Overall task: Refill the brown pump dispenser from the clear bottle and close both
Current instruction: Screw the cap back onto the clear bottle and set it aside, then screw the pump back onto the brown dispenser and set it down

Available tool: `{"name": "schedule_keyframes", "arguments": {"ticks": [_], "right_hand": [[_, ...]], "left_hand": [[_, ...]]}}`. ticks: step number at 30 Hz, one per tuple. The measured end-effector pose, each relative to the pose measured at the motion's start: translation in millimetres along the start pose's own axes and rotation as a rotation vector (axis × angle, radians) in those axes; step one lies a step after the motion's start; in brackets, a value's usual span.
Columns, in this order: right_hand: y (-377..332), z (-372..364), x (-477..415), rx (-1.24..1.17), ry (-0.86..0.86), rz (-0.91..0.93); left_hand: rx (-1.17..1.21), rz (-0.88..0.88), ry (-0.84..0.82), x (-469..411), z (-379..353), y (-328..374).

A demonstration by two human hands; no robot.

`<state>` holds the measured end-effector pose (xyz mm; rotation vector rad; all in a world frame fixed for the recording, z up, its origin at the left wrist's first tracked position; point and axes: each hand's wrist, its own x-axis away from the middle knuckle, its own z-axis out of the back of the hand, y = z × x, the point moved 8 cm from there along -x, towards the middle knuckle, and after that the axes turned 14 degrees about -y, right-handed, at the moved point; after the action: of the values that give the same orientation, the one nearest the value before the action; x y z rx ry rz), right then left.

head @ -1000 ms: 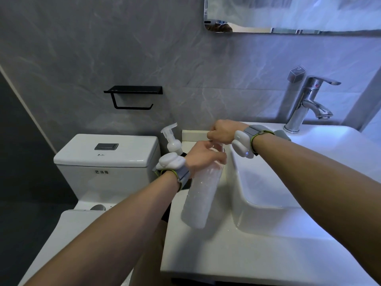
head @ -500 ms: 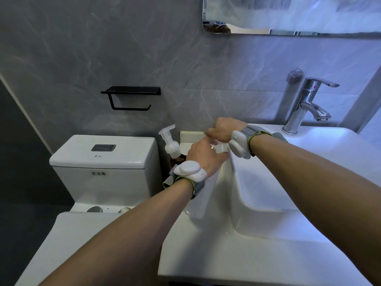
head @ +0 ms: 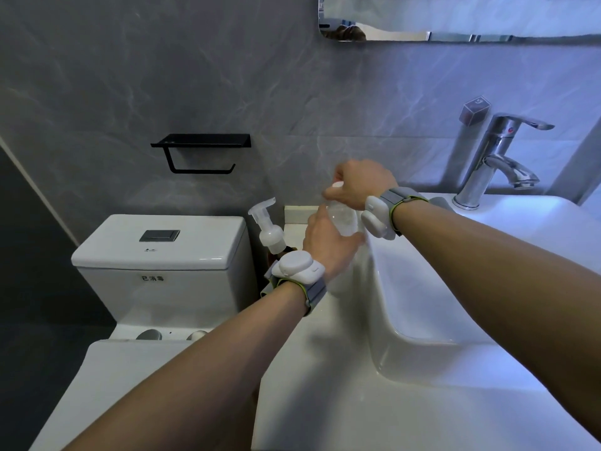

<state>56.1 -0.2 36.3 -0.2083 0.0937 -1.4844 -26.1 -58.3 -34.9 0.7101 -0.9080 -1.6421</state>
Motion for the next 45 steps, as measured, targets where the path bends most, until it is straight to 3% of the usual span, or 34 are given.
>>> {"name": "schedule_keyframes", "arguments": {"ticks": [19, 32, 45], "right_hand": [[38, -4, -82, -0.058, 0.049, -0.060], [36, -4, -67, -0.030, 0.049, -0.065], [-51, -46, -5, -0.048, -0.163, 0.187]], "left_hand": [[0.043, 0.124, -0.140, -39, -30, -45], [0.047, 0.111, -0.134, -35, -26, -39], [0.111, 0.104, -0.011, 22, 19, -63]]}}
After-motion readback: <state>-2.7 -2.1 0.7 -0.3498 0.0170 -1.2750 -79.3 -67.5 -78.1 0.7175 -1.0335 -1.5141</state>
